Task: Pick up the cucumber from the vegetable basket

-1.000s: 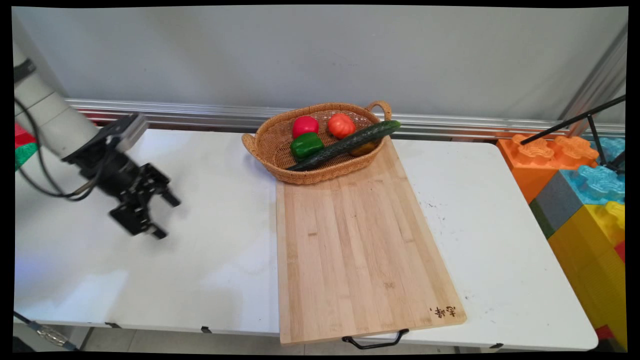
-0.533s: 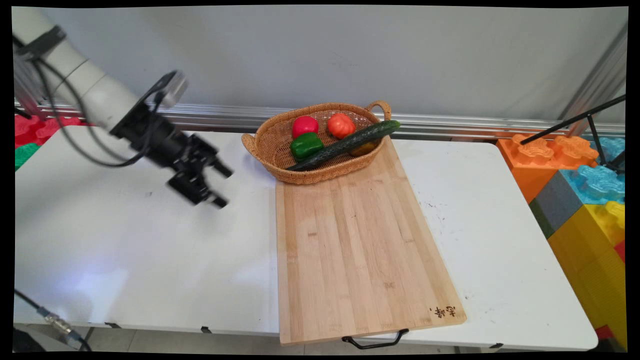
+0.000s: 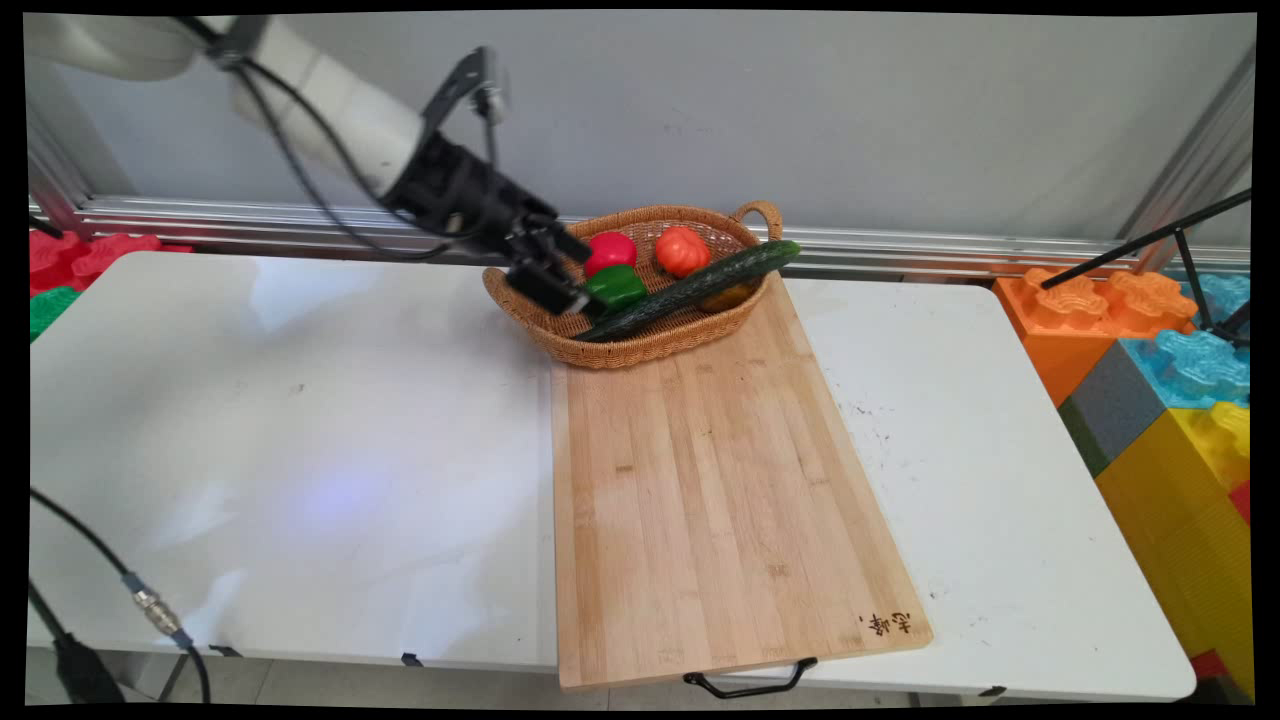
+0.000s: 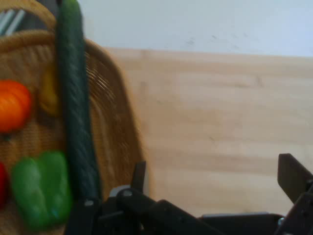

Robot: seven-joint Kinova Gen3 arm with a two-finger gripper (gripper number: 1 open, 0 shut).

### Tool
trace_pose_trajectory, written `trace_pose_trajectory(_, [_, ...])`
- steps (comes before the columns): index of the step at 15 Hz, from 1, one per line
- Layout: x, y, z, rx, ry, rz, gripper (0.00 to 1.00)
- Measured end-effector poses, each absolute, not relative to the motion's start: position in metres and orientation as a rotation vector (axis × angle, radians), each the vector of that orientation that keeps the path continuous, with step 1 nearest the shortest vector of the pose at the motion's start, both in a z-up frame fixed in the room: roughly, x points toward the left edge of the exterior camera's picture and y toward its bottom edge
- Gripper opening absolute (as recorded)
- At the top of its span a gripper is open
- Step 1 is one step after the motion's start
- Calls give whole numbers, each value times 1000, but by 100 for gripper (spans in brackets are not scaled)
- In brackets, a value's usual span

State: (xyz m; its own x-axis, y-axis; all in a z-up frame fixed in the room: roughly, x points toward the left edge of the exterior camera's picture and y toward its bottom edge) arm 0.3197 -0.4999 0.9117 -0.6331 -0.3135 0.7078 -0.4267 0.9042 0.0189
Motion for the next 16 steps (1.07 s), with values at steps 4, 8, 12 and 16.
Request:
trace_pose_trajectory(4, [288,-528,901,531,-2339,288,100])
trace_pose_trajectory(8, [260,-564,884,553,-2383,402,100])
trace_pose_trajectory(12, [244,-592,860,557,-2437,465,100])
trace_pose_trajectory(16, [232,-611,835,577,-2473,485,100])
